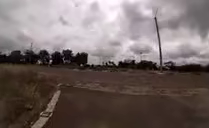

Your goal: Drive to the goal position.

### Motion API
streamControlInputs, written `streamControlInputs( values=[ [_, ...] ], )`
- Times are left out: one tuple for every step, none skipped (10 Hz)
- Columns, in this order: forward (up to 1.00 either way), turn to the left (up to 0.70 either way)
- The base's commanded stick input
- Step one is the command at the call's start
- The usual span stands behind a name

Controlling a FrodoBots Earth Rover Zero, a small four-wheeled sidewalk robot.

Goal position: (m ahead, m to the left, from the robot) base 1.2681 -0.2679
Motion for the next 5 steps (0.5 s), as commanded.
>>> streamControlInputs(
  values=[
    [0.5, 0.0],
    [0.5, 0.0],
    [0.5, 0.0],
    [0.5, 0.0],
    [0.5, 0.0]
  ],
)
